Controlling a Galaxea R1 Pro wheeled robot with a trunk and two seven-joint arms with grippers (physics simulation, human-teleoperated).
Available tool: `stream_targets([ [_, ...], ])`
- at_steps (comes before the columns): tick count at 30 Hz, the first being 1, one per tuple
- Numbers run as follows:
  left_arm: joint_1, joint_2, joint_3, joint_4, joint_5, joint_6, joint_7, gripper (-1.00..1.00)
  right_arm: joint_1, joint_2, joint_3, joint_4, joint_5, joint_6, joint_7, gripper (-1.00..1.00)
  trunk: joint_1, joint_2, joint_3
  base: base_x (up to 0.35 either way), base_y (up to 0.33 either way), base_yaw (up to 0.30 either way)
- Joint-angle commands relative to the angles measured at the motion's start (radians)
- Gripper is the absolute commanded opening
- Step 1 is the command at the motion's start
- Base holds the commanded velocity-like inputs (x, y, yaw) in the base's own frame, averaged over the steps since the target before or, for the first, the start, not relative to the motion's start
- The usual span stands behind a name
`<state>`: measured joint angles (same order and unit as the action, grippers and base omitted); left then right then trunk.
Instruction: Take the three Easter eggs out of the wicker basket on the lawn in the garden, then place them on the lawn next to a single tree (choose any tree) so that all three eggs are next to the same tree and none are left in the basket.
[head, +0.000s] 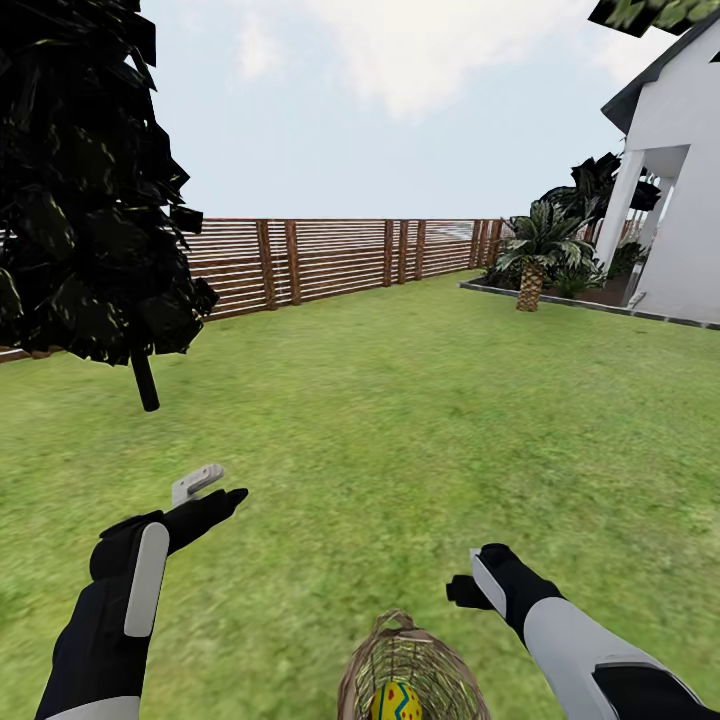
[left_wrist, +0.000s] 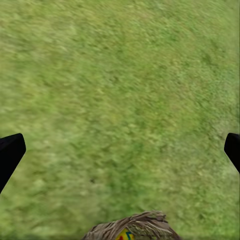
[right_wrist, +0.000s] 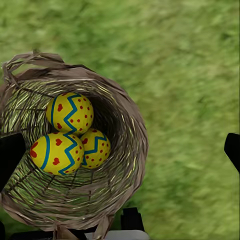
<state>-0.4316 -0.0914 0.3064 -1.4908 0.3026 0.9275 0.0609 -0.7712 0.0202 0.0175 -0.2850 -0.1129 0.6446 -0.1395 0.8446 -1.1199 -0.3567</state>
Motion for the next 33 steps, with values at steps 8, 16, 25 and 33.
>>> stream_targets([
  [8,-0.001,0.000,0.033,-0.002,0.012,0.007,0.007,1.00,0.000,-0.001,0.005,0.000,-0.008,-0.042,0.007,1.00,0.031,-0.057,-0.026,0.000,0.000,0.000],
  [16,-0.001,-0.001,0.060,-0.002,0.012,0.008,0.007,1.00,0.000,-0.001,0.008,0.036,-0.005,-0.046,0.006,1.00,0.062,-0.113,-0.051,0.000,0.000,0.000],
  [25,-0.001,-0.002,0.062,-0.003,0.012,0.008,0.007,1.00,0.000,-0.001,0.009,0.044,0.012,-0.046,0.006,1.00,0.096,-0.176,-0.080,0.000,0.000,0.000],
  [33,-0.001,-0.003,0.062,-0.003,0.012,0.009,0.006,1.00,0.000,-0.002,0.009,0.044,0.014,-0.046,0.006,1.00,0.127,-0.232,-0.105,0.000,0.000,0.000],
])
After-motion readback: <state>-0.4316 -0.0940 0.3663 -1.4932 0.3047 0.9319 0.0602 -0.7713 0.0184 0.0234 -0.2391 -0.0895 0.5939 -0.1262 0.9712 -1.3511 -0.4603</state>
